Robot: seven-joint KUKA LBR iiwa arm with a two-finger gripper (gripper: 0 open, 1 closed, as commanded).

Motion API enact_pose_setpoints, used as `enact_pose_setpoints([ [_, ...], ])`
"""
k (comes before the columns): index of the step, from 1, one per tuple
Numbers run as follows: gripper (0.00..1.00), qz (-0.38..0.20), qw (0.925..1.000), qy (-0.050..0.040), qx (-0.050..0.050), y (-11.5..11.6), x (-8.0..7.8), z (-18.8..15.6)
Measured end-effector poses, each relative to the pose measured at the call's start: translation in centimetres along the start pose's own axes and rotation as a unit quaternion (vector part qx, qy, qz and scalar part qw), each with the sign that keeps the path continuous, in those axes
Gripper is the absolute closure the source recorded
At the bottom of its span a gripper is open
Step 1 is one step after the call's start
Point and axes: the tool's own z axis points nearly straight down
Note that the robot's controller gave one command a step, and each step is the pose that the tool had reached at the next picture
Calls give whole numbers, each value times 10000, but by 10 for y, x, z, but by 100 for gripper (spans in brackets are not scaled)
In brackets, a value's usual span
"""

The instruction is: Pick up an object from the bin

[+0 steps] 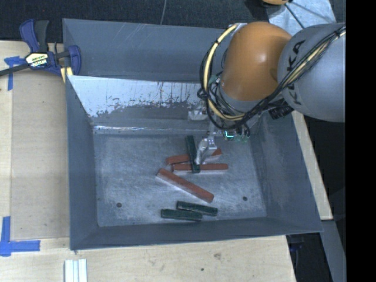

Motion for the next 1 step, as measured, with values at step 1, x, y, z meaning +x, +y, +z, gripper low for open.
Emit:
enact_pose_setpoints([
  [1,0,2,10000,-41,-2,0,-2,-4],
])
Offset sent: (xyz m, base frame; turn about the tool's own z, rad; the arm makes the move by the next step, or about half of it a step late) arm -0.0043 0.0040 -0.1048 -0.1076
